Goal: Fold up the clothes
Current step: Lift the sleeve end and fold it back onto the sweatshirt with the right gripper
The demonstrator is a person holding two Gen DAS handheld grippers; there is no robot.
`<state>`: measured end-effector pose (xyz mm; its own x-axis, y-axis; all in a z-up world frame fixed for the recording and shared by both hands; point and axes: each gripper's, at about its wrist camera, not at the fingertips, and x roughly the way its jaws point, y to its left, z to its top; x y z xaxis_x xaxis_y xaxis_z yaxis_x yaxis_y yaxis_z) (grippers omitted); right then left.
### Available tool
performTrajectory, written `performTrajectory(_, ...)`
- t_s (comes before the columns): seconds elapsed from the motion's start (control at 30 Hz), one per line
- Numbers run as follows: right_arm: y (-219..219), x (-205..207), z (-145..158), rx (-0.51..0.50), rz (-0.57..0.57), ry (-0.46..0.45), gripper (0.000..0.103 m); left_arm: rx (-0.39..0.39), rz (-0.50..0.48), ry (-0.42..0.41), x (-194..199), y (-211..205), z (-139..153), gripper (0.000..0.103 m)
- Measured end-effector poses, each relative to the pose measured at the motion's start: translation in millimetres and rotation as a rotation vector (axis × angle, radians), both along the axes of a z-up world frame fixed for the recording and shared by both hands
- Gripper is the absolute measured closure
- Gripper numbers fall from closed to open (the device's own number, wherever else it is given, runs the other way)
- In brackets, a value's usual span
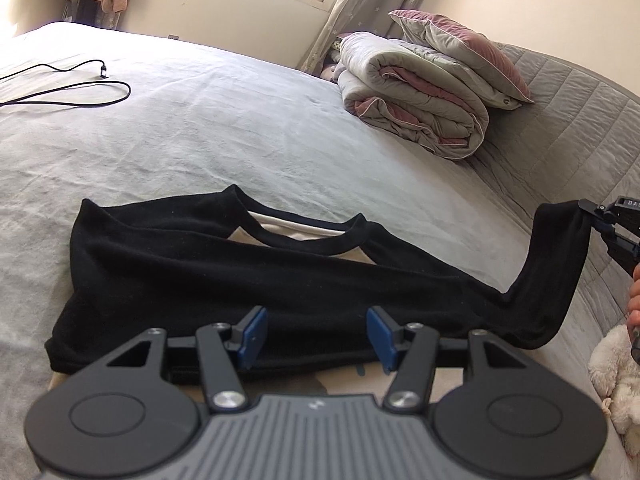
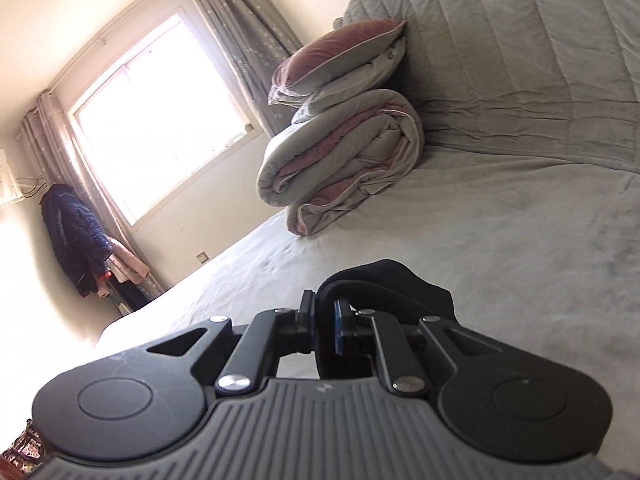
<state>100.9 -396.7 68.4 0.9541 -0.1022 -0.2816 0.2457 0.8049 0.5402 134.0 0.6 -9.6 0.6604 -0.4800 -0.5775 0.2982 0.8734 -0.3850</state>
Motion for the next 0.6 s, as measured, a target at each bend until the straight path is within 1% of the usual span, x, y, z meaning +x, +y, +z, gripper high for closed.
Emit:
performTrajectory(0.2,56.1,28.8,15.0,-0.041,0.124,-0.042,0.091,-0.08,0.05,0.026,4.9,32.2,0.5,0.046)
performTrajectory(0.37,113.7,49.1,11.9,-0.079,0.258,-0.061,0.091,-0.156,0.094,0.055,9.3,57.9,-3.1,0.046)
performTrajectory(0.47,147.1,57.4,1.0,-0.099,0.34,-0.049,0.091,-0.205,0.11,0.077,12.1,69.3,-7.5,0.046)
performTrajectory(0.6,182.2,61.5,-25.2,-0.124,0.438,-0.003,0.091,-0.272,0.117,0.109,15.2,79.1,-15.2,0.046)
